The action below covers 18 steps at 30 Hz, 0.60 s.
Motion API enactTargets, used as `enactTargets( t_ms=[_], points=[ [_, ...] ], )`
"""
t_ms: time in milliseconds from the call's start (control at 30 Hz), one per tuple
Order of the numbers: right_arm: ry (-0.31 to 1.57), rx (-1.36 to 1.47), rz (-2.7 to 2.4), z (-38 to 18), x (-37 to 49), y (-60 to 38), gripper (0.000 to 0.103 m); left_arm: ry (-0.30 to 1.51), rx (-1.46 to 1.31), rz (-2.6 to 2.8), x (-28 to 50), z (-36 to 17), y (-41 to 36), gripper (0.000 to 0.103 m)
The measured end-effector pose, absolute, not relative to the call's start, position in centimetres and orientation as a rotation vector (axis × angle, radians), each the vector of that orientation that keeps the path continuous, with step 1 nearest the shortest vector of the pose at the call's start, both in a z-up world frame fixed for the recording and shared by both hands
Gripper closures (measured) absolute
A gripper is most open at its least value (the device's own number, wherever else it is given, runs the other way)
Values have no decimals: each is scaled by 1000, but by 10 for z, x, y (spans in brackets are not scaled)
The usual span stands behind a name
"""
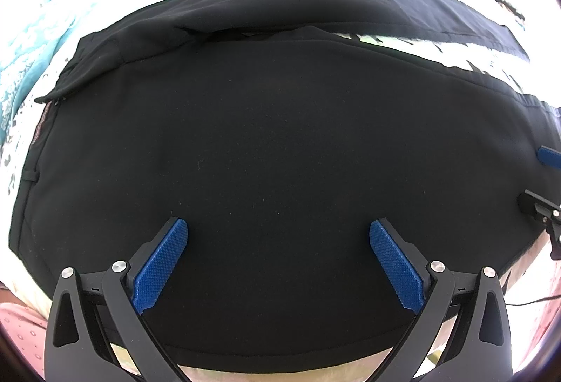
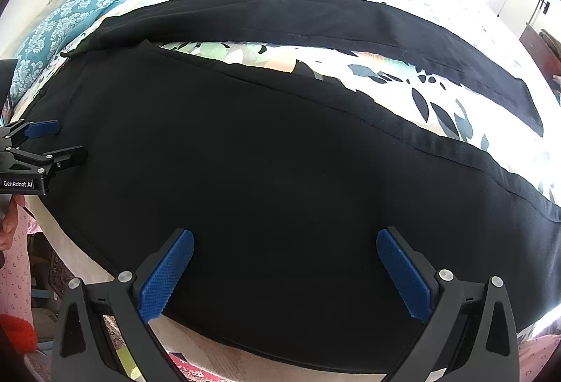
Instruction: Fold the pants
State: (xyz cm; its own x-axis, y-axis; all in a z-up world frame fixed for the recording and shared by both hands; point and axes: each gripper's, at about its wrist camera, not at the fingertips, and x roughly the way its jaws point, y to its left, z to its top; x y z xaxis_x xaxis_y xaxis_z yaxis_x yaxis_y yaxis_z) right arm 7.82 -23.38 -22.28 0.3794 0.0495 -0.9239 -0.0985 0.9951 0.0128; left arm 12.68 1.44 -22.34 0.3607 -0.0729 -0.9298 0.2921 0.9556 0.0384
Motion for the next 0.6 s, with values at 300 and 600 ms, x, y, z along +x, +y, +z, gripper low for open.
enactTargets(
  t_ms=[300, 600],
  points=[
    [1200, -37, 95, -215, 76, -237, 0, 1198, 210, -240, 128, -224, 8, 0],
    [1082, 42, 101, -188, 70, -249, 0, 1171, 147, -270, 126, -214, 6, 0]
  ],
)
